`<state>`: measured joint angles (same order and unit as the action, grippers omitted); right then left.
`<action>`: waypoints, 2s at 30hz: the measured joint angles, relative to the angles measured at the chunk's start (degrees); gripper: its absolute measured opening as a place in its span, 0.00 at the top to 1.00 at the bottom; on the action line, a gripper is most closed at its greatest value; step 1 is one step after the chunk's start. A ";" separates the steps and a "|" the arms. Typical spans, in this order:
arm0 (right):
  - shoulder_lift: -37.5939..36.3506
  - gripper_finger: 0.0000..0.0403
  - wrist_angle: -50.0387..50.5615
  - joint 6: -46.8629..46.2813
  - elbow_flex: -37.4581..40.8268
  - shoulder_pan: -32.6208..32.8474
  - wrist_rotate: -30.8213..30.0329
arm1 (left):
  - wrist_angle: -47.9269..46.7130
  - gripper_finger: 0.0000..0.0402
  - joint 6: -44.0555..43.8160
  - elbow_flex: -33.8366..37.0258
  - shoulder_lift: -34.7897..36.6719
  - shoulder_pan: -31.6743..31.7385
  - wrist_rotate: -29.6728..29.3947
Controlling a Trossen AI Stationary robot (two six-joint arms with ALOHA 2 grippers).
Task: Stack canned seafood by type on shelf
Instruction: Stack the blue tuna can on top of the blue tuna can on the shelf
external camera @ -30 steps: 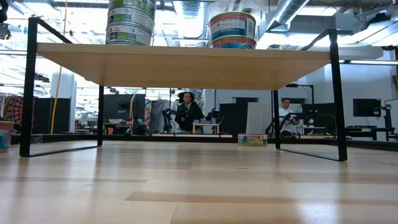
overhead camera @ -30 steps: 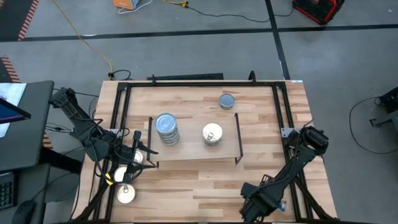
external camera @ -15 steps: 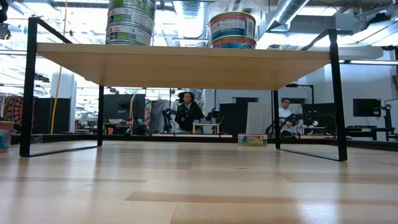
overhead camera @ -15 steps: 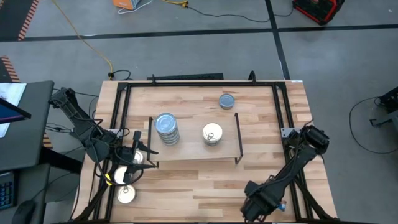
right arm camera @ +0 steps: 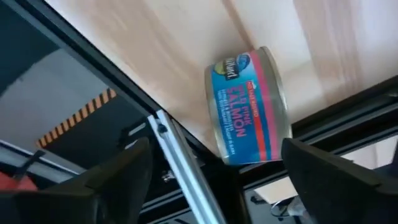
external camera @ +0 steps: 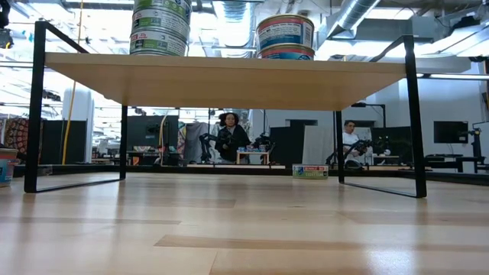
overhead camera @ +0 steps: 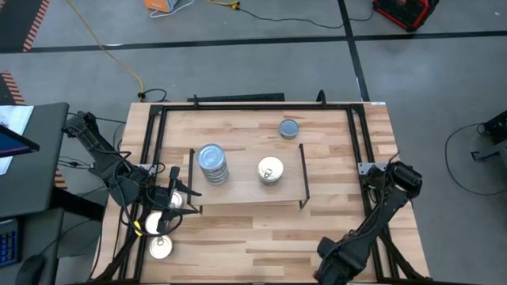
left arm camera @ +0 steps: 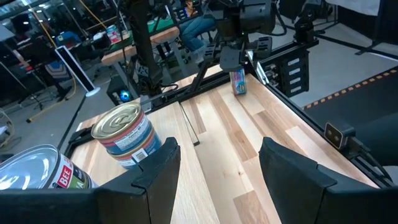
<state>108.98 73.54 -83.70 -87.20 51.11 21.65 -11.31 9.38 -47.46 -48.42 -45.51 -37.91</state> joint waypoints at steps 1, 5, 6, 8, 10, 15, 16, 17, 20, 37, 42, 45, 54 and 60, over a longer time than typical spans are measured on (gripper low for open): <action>-0.01 0.05 0.18 0.00 0.55 0.34 -0.12 | 0.00 0.48 -0.03 0.00 0.00 -0.01 0.00; 0.03 0.02 0.52 -0.03 2.68 1.71 -0.34 | 0.02 0.48 -0.06 0.00 0.00 0.01 0.00; 0.03 0.01 -0.10 0.07 3.31 2.01 -0.38 | 0.02 0.48 -0.08 0.00 0.00 -0.01 0.00; 0.03 0.01 -1.58 0.97 4.81 2.70 -0.50 | 0.02 0.48 -0.12 0.00 0.00 0.00 0.00; 0.03 0.02 -3.97 1.55 6.18 3.24 -0.56 | 0.02 0.48 -0.14 0.00 0.00 0.00 0.00; 0.03 0.02 -8.12 4.76 9.93 4.29 -0.75 | 0.02 0.48 -0.01 0.00 0.00 -0.01 -0.02; 0.03 0.03 -8.46 6.64 10.65 4.53 -0.79 | 0.02 0.48 -0.01 0.00 0.00 -0.01 -0.02; 0.03 0.03 -8.89 7.96 11.35 4.76 -0.81 | 0.02 0.48 -0.06 0.00 0.00 0.00 -0.02; 0.03 0.06 -9.72 9.96 13.28 5.11 -0.97 | 0.02 0.48 -0.01 0.00 0.00 0.01 -0.02; -0.02 0.50 -5.58 13.65 13.55 2.48 -1.41 | 0.02 0.48 0.05 0.00 0.00 -0.01 -0.02; -1.71 0.50 2.79 14.68 7.22 -1.74 -6.24 | 0.02 0.48 0.08 0.02 0.00 0.01 -0.04; -2.90 0.50 3.82 15.97 0.89 -4.91 -13.48 | 0.02 0.48 0.10 0.00 0.00 0.01 -0.04; -2.82 0.49 -4.79 45.66 -17.28 -11.58 -43.10 | 0.02 0.48 0.10 0.02 0.00 -0.01 -0.07; -2.85 0.49 0.06 62.08 -23.13 -16.30 -62.69 | 0.33 0.48 1.37 0.02 0.09 0.01 -0.34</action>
<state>106.13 73.60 -21.63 -110.33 34.80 -41.04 -10.98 10.75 -47.44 -48.33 -45.50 -38.25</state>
